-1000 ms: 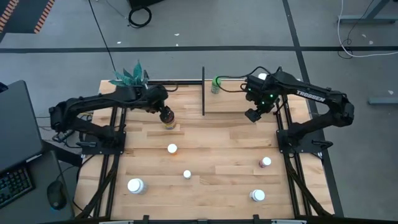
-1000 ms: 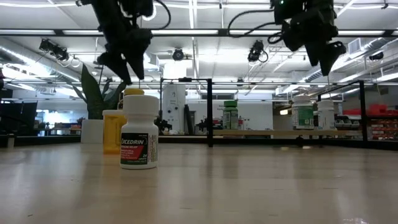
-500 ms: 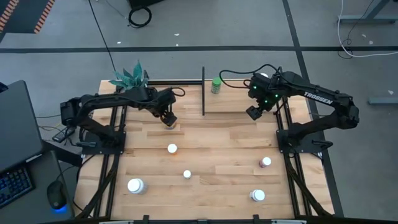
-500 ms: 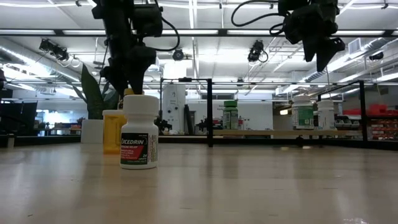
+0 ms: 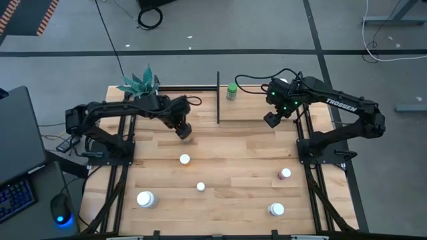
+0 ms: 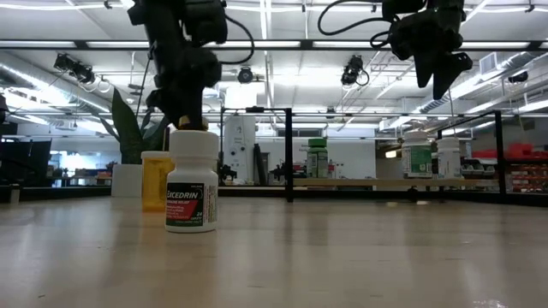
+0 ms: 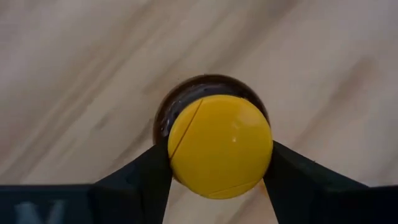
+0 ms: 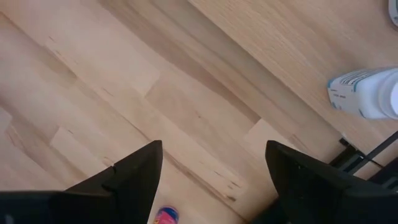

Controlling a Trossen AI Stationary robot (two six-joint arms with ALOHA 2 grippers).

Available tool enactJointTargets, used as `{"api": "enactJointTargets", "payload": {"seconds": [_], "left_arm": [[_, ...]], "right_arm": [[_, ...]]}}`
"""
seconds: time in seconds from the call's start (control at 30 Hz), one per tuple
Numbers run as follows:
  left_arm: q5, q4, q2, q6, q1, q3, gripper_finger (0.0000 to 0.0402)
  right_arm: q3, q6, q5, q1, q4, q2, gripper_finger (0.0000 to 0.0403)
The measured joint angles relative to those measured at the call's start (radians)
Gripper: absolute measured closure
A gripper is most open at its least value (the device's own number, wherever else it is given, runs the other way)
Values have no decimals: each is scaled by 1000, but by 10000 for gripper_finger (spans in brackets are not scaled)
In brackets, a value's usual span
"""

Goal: Pick and place medicine bottles onto shelf by color
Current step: Put the yellow pill bottle on the shelf

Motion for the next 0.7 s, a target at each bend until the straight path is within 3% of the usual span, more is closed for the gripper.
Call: {"api": "enactJointTargets", "payload": {"seconds": [0.4,0.7], "left_arm": [[-10,9,7,169,-84,280,174],[-13,-30,128,387,-106,536,171]], "right_arm": [[0,37,-57,0,-19,-2,112],[0,74,-80,11,-57,-11,112]]}}
